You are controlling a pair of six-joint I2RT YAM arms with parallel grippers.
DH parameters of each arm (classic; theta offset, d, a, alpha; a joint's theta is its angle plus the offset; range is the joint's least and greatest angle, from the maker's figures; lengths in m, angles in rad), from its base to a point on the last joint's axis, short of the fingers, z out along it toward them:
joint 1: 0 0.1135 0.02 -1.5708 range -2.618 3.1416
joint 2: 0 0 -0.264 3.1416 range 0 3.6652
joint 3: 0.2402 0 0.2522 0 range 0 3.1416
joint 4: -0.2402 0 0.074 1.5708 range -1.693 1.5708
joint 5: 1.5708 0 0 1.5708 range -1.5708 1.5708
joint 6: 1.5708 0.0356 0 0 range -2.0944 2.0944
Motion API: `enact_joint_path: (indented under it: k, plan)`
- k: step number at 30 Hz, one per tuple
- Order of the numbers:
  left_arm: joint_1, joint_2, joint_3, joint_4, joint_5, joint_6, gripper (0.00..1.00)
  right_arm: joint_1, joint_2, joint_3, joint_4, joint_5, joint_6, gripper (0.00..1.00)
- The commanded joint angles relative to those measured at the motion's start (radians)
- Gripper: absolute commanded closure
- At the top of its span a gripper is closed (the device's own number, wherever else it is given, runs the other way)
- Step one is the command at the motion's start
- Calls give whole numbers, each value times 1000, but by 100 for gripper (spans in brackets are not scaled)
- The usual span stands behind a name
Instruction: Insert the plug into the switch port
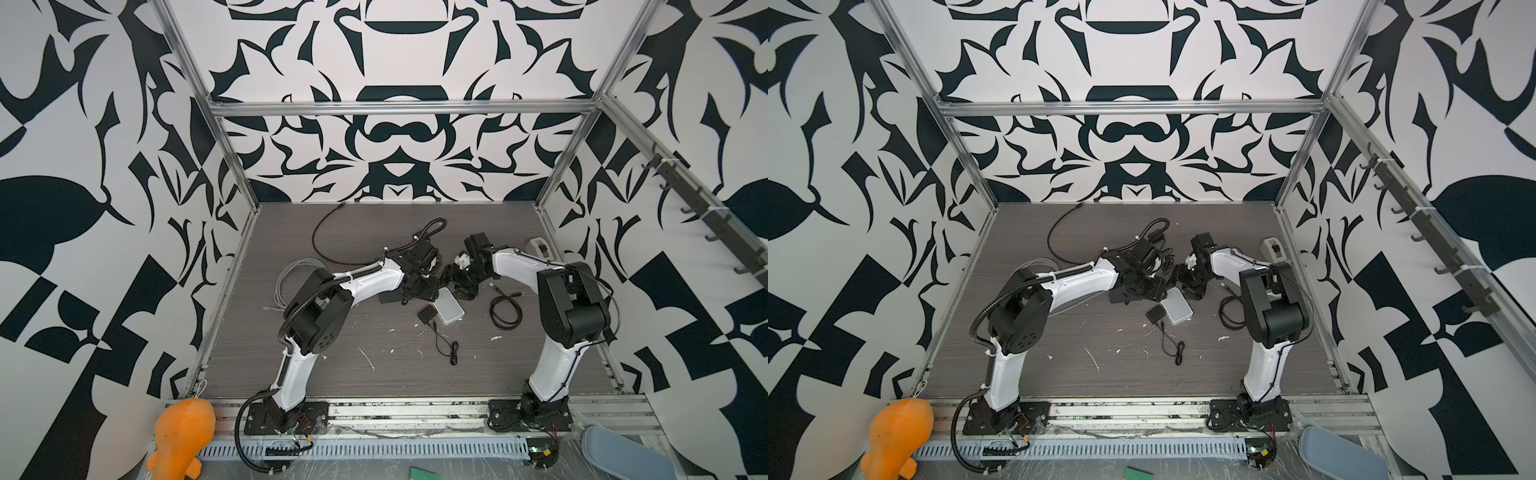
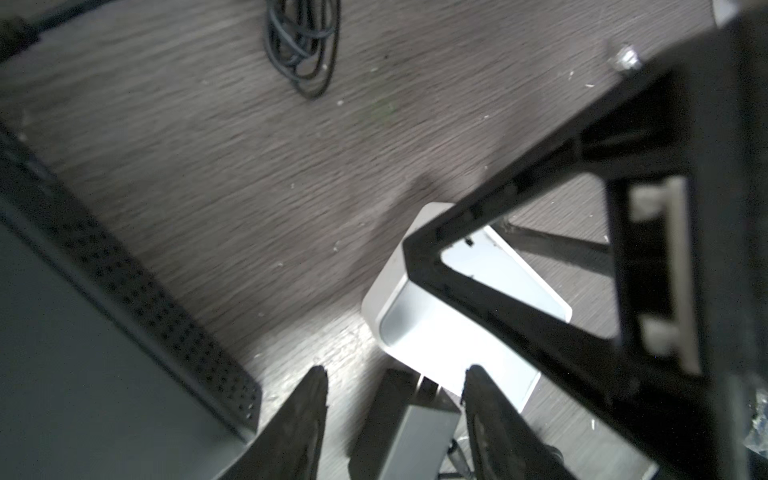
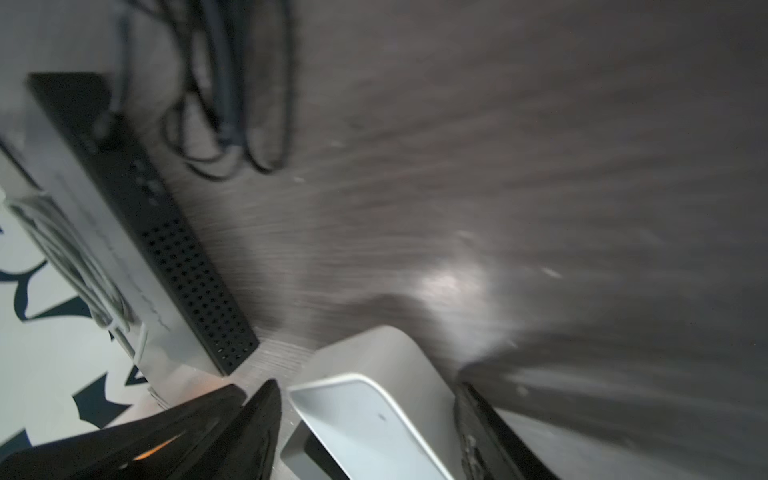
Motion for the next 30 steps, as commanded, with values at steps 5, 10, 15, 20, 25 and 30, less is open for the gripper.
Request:
enact_joint_path:
  k: [5, 10, 15, 20, 25, 30]
  plan:
    - [39, -107, -66, -28, -4, 1, 49, -24, -88, 44, -133, 14, -84, 33]
    - [41, -178, -139, -34, -11, 15, 52, -26, -159, -24, -237, 42, -110, 63]
    - [44, -194, -152, -40, -73, 48, 52, 6, -329, -211, -248, 38, -44, 63]
    - [53, -157, -119, -44, -78, 42, 52, 148, -423, -271, -238, 20, -91, 62]
    - [62, -148, -121, -32, -77, 15, 52, 264, -392, -273, -186, 50, -49, 69]
    - [63, -157, -129, -44, -97, 18, 52, 328, -316, -246, -156, 88, -26, 70]
